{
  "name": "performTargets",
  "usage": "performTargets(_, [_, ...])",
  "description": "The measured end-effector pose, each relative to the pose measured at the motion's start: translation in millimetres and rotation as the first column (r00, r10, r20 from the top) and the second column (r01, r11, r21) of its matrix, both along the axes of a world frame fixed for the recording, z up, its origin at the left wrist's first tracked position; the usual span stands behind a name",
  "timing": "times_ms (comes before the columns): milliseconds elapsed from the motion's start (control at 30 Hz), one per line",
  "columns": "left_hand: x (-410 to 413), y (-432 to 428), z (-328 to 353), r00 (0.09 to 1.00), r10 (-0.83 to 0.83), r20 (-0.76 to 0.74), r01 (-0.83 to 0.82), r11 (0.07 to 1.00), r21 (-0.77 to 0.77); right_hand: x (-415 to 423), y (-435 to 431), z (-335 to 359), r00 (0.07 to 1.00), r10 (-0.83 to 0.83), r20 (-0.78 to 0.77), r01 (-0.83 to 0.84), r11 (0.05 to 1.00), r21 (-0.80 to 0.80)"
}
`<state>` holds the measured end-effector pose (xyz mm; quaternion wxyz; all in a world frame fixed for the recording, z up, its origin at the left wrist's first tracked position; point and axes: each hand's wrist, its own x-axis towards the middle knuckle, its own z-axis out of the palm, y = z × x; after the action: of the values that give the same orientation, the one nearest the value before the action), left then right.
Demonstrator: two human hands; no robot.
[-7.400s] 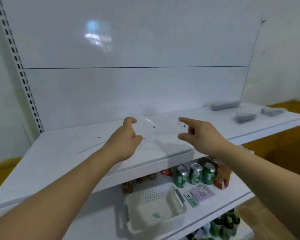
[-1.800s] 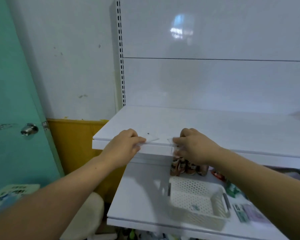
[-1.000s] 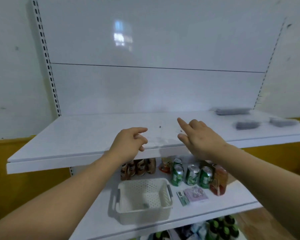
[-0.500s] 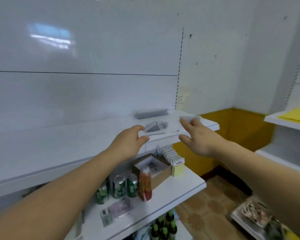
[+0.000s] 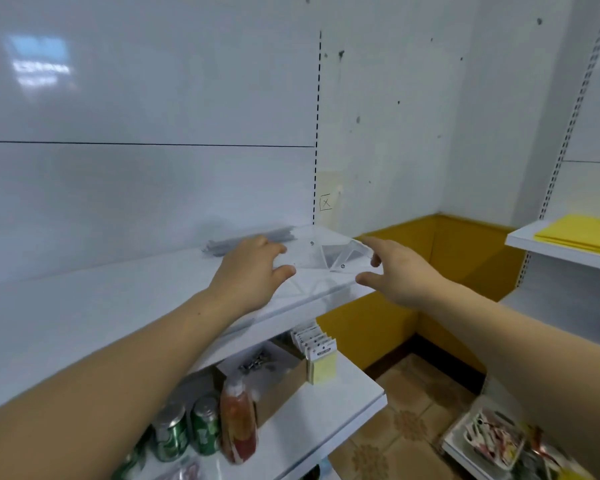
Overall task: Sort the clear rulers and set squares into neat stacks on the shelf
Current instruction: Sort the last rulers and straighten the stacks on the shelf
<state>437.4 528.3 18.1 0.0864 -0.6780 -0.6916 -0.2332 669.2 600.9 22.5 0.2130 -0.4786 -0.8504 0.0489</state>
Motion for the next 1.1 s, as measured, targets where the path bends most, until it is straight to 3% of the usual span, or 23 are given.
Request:
performTargets(167, [-18, 69, 7, 0.998, 0.062, 0.014, -0.062, 0.998, -0.008, -15, 77, 2, 1.000, -0.024, 0.003, 0.024, 0.999, -0.028])
performTargets(333, [-34, 112, 5, 0.993, 0.106, 0.055, -0.102, 0.992, -0.068, -31, 135, 0, 0.998, 0.056, 0.021, -0.054, 0.993, -0.103])
performTargets(567, [-38, 133, 0, 0.974, 0.208, 0.092, -0.197, 0.974, -0.114, -46, 186, -5, 0.971, 0.239, 0.026, -0.225, 0.939, -0.259])
performTargets(833, [-19, 131, 1, 0.954, 0.288, 0.077, -0.275, 0.950, -0.146, -43, 212, -11, 0.918, 0.390, 0.075, -0.353, 0.888, -0.294])
performTargets(967, [-5, 128, 0, 0.950, 0.306, 0.059, -0.293, 0.942, -0.167, -40, 213, -13, 0.905, 0.424, -0.028, -0.419, 0.879, -0.227])
performTargets(1100, [12, 129, 3, 0.961, 0.267, 0.072, -0.255, 0.956, -0.143, -40, 200, -3, 0.812, 0.582, -0.047, -0.584, 0.811, -0.040])
